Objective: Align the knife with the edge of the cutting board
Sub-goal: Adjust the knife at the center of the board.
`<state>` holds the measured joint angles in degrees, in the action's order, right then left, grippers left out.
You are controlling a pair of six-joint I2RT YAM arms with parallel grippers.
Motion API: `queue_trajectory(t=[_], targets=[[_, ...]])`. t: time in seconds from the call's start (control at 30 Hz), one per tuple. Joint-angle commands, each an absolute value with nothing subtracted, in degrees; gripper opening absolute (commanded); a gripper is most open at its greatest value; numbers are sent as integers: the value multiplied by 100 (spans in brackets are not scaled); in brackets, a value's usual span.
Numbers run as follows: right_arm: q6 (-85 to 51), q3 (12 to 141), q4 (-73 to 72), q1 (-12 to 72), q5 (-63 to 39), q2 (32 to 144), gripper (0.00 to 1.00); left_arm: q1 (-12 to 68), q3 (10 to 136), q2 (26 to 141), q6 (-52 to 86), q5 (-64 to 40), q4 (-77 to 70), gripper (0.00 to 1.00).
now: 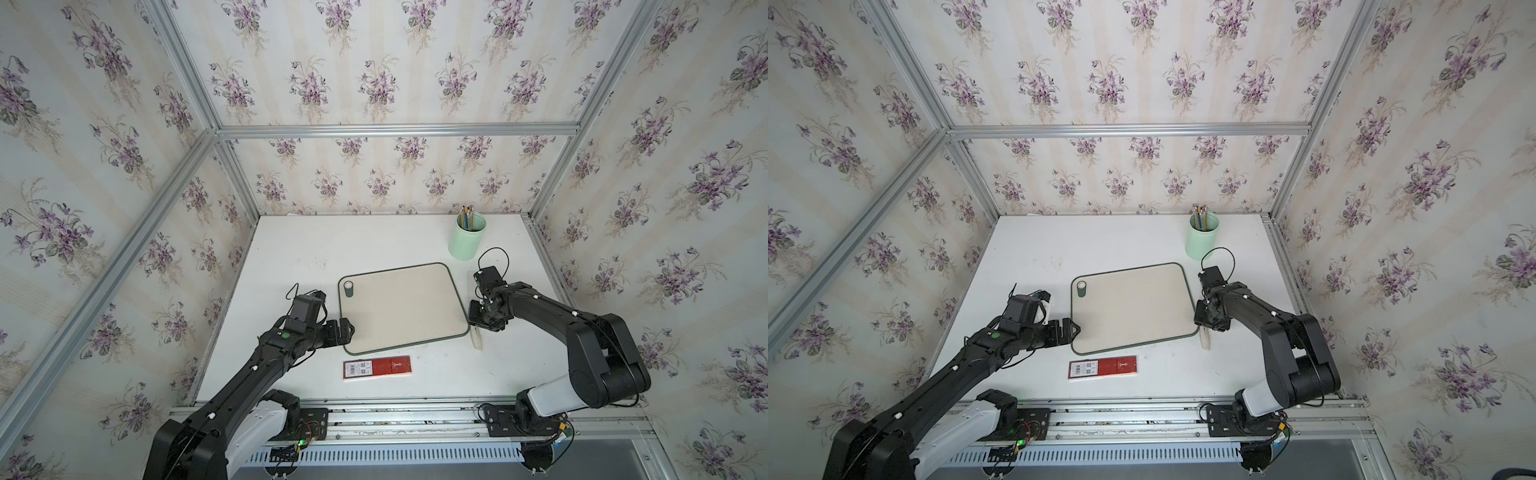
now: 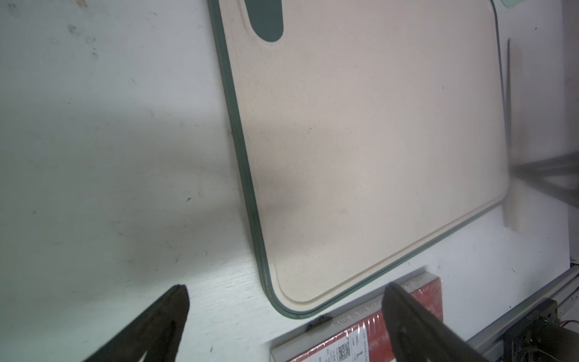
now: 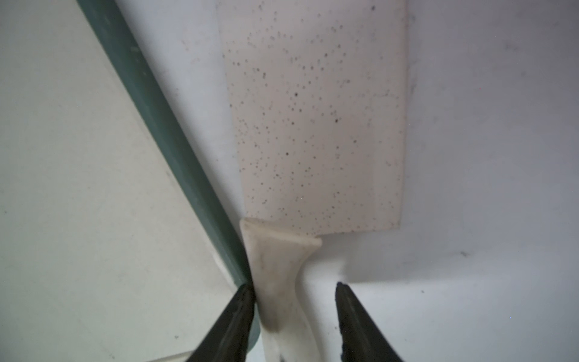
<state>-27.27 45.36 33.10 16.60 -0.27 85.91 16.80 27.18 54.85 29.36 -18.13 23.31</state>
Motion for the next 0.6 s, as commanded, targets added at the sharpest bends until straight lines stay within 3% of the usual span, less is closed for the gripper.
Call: queue_trajectory(t=[0.0, 0.13, 0.43, 0.57], targets=[[-2801, 4537, 3420, 1611, 159, 8582, 46, 1676, 2710, 5471, 2884, -1771, 2262, 100], [-2928, 4544, 3453, 1569, 554, 8526, 46, 1679, 2715, 5471, 2882, -1762, 2259, 99], [-2856, 4496, 3291, 1572, 106, 8834, 45, 1674, 2696, 5441, 2900, -1717, 2241, 100], [-2783, 4501, 3228, 1570, 45, 9098, 40, 1679, 2686, 5430, 2910, -1707, 2245, 100]])
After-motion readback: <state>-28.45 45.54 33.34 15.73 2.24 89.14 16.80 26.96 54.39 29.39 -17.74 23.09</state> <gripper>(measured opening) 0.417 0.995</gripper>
